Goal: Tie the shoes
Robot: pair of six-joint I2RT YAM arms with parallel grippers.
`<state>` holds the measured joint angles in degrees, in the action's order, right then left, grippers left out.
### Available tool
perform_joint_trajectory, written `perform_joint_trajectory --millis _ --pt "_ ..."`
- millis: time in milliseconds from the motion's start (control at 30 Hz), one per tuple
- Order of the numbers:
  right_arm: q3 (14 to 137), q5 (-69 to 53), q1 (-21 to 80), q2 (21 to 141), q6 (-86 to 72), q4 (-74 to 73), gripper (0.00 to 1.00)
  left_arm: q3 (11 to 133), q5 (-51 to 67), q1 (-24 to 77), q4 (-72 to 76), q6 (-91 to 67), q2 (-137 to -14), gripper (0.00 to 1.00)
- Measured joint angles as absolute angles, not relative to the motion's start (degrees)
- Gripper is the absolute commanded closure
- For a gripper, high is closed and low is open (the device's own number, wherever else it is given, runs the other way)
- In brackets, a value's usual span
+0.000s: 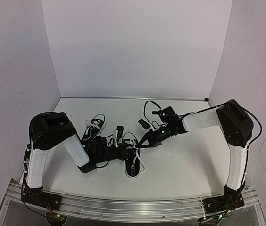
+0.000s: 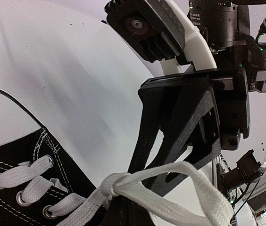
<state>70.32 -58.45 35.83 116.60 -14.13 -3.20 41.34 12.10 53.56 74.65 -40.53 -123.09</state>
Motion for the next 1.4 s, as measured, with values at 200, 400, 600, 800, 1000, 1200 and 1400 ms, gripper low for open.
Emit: perform_joint_trajectory --millis 200,400,600,800,1000,1200,1400 --pt "70.3 -58.4 35.7 116.6 -14.5 -3.2 1.0 41.3 12.1 53.4 74.7 -40.5 -123.1 1.0" --pt "70.3 -58.3 35.7 116.6 -14.5 -3.2 1.0 41.3 12.0 53.4 74.7 -40.5 -123.1 0.96" --pt "70.0 -57.3 35.8 116.6 -14.7 -3.1 1.0 39.3 11.8 53.4 75.2 -40.5 -122.4 0.96" --pt "69.9 -56.2 35.8 116.1 -15.1 -3.1 1.0 37.5 11.7 53.4 75.3 -40.5 -121.5 0.95" --pt "69.6 -55.3 35.8 114.8 -15.3 -3.1 1.0 37.2 11.6 53.4 75.6 -40.5 -121.2 0.72" --pt "69.6 -55.1 35.8 114.0 -15.4 -3.0 1.0 32.5 9.9 53.4 75.7 -39.9 -117.5 0.63" --pt "69.6 -55.1 35.8 114.0 -15.4 -3.0 1.0 27.1 8.5 53.3 75.7 -39.3 -114.4 0.56"
